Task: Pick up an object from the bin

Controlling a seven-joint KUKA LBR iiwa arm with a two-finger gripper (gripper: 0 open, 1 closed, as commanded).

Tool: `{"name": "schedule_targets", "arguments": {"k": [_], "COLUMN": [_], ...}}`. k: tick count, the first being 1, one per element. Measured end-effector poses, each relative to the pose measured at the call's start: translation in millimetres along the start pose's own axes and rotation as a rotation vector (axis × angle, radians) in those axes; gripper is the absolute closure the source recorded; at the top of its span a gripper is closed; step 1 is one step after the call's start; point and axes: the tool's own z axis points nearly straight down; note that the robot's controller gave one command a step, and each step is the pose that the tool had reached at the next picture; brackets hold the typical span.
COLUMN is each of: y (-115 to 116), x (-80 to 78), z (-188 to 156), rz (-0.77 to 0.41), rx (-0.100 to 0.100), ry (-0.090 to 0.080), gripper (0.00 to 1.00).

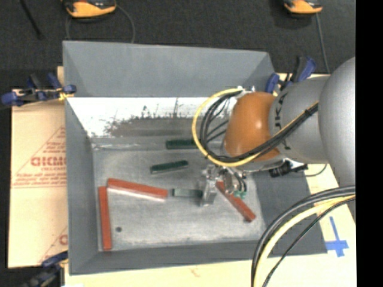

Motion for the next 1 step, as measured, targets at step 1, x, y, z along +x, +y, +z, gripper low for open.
{"name": "schedule_targets", "arguments": {"k": [1], "y": [-3.2], "x": [-15.6], "z": [-138.8], "rz": [-0.006], "rx": [-0.002], "ry": [-0.009], "gripper": [1.0]}}
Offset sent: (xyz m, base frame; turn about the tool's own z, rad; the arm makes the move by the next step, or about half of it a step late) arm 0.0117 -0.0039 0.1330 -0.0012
